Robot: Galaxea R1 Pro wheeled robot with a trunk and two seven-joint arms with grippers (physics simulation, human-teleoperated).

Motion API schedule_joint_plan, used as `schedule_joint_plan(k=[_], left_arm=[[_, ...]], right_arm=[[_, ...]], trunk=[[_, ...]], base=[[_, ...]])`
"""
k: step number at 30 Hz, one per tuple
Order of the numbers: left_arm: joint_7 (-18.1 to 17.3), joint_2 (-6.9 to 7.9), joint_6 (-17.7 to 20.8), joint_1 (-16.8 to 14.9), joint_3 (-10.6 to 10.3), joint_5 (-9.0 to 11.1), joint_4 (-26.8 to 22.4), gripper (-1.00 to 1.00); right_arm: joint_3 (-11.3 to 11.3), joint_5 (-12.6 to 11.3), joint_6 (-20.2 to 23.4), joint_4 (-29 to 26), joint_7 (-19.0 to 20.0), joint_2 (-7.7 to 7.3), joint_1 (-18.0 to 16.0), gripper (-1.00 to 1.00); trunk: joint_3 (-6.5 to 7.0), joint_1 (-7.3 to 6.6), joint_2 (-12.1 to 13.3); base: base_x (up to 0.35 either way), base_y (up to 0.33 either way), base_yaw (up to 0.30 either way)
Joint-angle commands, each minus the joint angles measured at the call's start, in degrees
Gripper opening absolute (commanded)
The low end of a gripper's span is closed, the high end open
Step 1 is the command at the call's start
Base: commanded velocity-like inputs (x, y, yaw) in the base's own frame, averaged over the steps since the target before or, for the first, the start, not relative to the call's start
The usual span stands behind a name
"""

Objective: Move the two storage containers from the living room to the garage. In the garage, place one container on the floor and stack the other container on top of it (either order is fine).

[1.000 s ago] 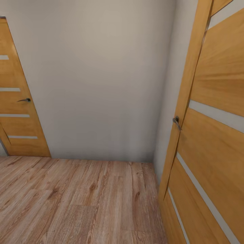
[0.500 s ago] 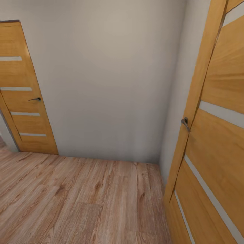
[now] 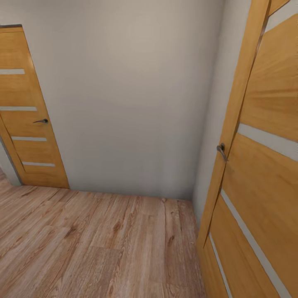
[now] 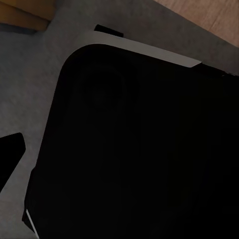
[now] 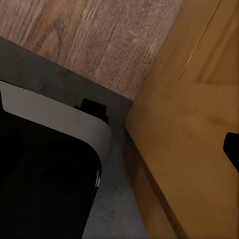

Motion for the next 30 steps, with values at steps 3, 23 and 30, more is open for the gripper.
schedule_joint_plan(k=[3, 23, 30], left_arm=[[0.0, -0.02, -0.1, 0.0, 0.4, 0.1, 0.0, 1.0], [0.0, -0.02, -0.1, 0.0, 0.4, 0.1, 0.0, 1.0], [0.0, -0.02, -0.1, 0.0, 0.4, 0.1, 0.0, 1.0]], right_arm=[[0.5, -0.6, -0.4, 0.2, 0.0, 0.03, -0.1, 1.0], [0.6, -0.6, -0.4, 0.2, 0.0, 0.05, 0.0, 1.0], [0.7, -0.6, -0.4, 0.2, -0.1, 0.11, 0.0, 1.0]], trunk=[[-0.05, 0.0, 0.0], [-0.05, 0.0, 0.0], [-0.05, 0.0, 0.0]], base=[[0.0, -0.008, 0.0], [0.0, -0.001, 0.049], [0.0, 0.0, 0.001]])
